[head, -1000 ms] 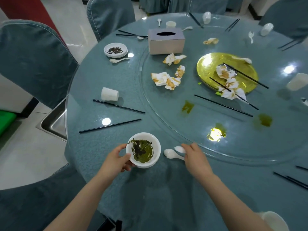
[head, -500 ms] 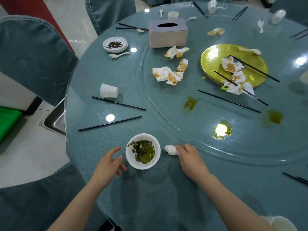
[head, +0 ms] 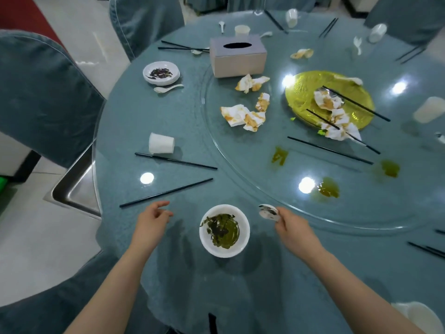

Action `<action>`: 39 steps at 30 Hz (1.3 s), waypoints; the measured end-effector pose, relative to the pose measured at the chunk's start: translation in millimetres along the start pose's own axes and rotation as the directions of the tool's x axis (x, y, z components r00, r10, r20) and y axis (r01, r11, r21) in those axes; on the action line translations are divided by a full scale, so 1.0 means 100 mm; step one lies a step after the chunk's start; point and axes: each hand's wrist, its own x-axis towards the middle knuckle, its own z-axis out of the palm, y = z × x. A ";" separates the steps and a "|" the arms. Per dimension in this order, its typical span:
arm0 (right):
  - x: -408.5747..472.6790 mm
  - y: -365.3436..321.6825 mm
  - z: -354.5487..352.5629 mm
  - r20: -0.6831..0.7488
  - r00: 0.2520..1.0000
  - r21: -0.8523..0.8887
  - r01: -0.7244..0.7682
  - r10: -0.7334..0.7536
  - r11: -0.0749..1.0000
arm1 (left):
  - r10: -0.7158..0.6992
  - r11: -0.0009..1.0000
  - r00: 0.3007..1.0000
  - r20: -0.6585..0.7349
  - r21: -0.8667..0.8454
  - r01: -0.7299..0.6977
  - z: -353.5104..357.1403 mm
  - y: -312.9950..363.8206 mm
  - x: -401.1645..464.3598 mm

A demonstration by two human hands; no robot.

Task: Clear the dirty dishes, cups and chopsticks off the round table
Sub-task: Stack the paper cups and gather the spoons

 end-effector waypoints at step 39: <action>-0.04 -0.02 -0.02 -0.086 0.925 0.266 -0.336 0.369 0.904 | 0.083 0.984 0.991 -0.109 -0.146 -0.099 0.31 0.72 1.18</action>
